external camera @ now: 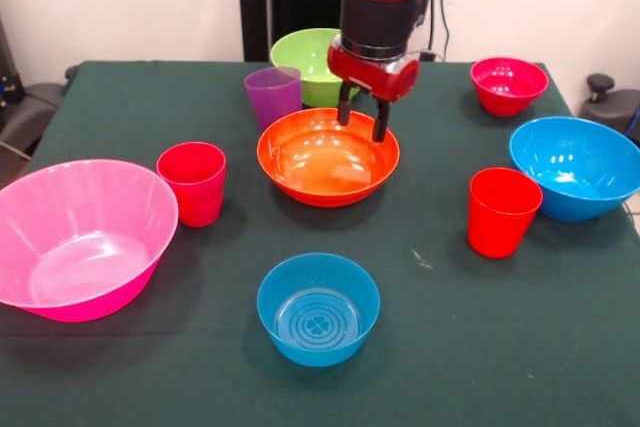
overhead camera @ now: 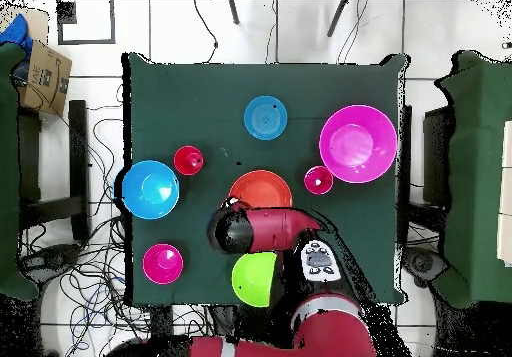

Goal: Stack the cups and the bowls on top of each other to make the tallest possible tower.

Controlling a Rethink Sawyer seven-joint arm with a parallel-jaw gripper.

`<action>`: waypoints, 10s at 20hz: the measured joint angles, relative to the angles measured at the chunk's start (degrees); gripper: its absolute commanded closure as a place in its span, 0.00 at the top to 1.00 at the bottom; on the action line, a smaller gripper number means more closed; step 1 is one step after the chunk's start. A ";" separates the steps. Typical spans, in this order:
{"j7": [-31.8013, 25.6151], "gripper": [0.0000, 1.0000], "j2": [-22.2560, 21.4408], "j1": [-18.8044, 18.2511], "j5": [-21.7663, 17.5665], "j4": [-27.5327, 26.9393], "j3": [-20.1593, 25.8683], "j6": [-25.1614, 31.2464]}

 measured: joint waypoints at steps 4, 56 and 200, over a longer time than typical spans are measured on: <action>0.00 1.00 1.14 0.49 0.62 0.05 -1.34 -2.92; 0.00 1.00 0.07 3.18 11.96 3.63 0.77 -8.13; -0.06 0.00 16.57 10.55 -5.49 -62.59 -1.39 53.63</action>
